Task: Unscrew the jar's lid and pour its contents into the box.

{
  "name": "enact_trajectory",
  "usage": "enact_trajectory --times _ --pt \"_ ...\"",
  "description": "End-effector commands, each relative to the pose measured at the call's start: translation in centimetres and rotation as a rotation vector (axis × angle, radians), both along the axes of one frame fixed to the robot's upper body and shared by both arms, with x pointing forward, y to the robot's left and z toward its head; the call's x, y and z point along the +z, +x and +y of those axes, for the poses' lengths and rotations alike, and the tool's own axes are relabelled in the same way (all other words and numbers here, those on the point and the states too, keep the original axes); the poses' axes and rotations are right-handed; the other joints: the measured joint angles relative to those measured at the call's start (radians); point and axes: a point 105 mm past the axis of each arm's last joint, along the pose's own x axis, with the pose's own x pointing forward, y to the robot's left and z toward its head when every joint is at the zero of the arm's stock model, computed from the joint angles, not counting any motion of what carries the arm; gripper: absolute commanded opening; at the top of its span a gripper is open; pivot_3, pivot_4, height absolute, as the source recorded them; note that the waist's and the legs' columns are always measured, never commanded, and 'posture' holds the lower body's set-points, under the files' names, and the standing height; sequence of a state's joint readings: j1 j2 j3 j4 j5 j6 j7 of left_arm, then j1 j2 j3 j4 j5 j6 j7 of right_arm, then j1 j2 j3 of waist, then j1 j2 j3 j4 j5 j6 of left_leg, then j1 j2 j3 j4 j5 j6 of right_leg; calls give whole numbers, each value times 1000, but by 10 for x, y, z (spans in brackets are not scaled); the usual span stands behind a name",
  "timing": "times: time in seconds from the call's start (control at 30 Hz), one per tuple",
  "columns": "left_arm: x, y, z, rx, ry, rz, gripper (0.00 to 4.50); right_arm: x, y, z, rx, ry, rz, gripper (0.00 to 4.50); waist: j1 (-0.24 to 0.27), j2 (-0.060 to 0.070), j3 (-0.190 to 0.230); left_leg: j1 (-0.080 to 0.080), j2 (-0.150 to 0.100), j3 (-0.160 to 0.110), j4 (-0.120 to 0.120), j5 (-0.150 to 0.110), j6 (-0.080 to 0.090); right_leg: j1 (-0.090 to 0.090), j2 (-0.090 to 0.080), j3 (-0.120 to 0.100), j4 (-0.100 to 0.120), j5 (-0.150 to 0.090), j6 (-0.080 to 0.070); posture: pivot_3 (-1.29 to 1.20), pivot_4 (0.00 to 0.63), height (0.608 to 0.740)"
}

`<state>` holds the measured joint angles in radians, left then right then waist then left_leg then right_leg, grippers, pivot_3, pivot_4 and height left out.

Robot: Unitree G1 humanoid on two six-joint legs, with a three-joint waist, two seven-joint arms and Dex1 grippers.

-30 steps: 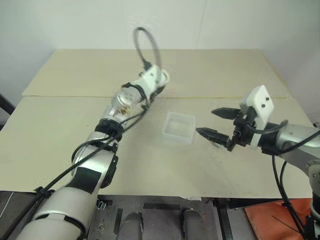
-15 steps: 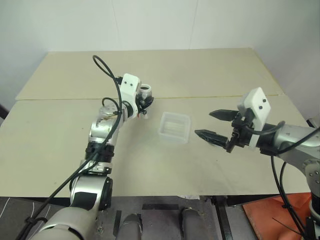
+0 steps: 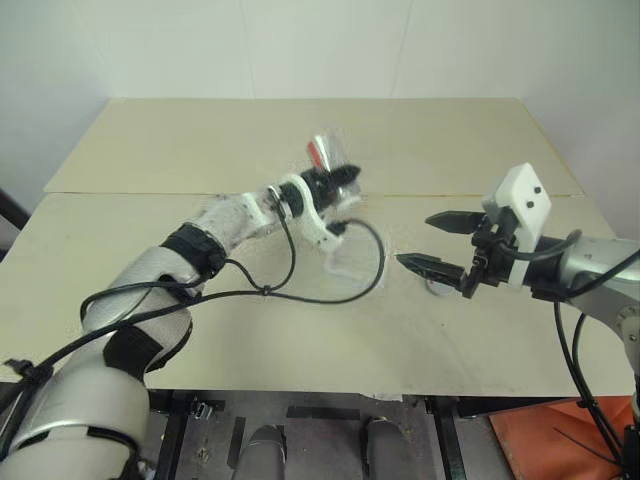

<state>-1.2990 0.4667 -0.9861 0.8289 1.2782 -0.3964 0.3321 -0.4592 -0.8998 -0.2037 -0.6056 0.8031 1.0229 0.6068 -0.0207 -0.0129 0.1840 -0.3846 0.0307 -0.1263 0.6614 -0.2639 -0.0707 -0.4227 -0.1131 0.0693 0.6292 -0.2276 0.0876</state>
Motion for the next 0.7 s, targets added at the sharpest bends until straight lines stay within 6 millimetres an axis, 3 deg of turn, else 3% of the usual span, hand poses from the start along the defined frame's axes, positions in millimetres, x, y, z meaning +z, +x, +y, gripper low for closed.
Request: enact_trajectory --times 0.03,0.2,0.47,0.7 --pt "11 -1 -15 -69 98 -155 1969 14 -4 4 10 3 -73 4482 4 0 0 0 0 0 0 0 0 0 0 0 0 0 0 0 150 740" --pt "14 -3 -30 -119 113 -205 1969 14 -8 4 -6 18 -80 4482 4 0 0 0 0 0 0 0 0 0 0 0 0 0 0 0 150 740" --pt "15 -5 -31 -130 81 -167 1969 12 -10 2 -31 26 -84 4482 4 0 0 0 0 0 0 0 0 0 0 0 1 0 0 0 150 740" --pt "41 -6 -26 -71 -210 28 1969 14 -8 0 -31 21 -83 4482 4 0 0 0 0 0 0 0 0 0 0 0 1 0 0 0 150 740"
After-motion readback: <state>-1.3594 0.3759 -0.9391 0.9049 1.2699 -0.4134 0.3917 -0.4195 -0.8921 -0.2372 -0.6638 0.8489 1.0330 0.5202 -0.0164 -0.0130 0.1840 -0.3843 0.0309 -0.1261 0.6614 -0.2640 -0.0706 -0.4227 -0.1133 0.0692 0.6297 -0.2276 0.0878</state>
